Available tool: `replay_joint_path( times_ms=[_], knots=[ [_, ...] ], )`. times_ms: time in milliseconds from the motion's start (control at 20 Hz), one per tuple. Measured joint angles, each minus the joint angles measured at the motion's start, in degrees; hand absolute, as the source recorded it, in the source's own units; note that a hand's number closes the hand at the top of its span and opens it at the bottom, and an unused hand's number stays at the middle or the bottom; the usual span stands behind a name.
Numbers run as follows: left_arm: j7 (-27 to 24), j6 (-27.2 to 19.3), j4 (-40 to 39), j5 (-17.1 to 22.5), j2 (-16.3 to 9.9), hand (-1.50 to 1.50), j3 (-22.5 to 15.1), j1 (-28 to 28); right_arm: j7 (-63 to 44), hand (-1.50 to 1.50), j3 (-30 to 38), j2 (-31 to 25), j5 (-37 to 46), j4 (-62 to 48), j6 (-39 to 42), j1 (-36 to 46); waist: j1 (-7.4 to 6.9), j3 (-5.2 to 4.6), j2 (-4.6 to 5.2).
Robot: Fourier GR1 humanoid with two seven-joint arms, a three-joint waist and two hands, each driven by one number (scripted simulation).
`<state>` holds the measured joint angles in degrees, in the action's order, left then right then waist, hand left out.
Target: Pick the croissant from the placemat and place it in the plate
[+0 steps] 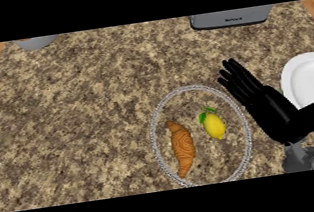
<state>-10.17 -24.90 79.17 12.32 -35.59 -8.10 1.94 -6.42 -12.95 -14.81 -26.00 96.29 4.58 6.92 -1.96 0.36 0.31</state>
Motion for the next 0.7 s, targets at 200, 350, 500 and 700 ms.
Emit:
replay_joint_path(
  times_ms=[200,350,500,700],
  knots=[
    [4.52,2.48,-0.27,2.09,3.28,0.0,-2.61,-0.26,-0.3,1.5,1.01,-1.89,5.77,0.57,-2.46,6.46,0.89,-0.27,-0.16],
    [7.82,5.07,-1.06,4.94,7.43,0.0,-5.71,-1.22,-0.44,1.5,1.6,-7.72,13.88,1.09,-3.38,11.89,1.78,-1.15,-0.28],
    [10.38,7.28,-0.9,7.52,11.16,0.0,-8.33,-1.77,-0.13,-1.5,2.9,-11.26,24.55,-0.16,-10.0,13.06,2.88,-1.02,-0.28],
    [13.63,8.76,0.43,9.4,14.41,0.0,-10.65,-1.79,4.22,-1.5,1.22,-7.05,34.87,-1.23,-20.7,11.19,2.43,-0.6,-0.29]
  ],
)
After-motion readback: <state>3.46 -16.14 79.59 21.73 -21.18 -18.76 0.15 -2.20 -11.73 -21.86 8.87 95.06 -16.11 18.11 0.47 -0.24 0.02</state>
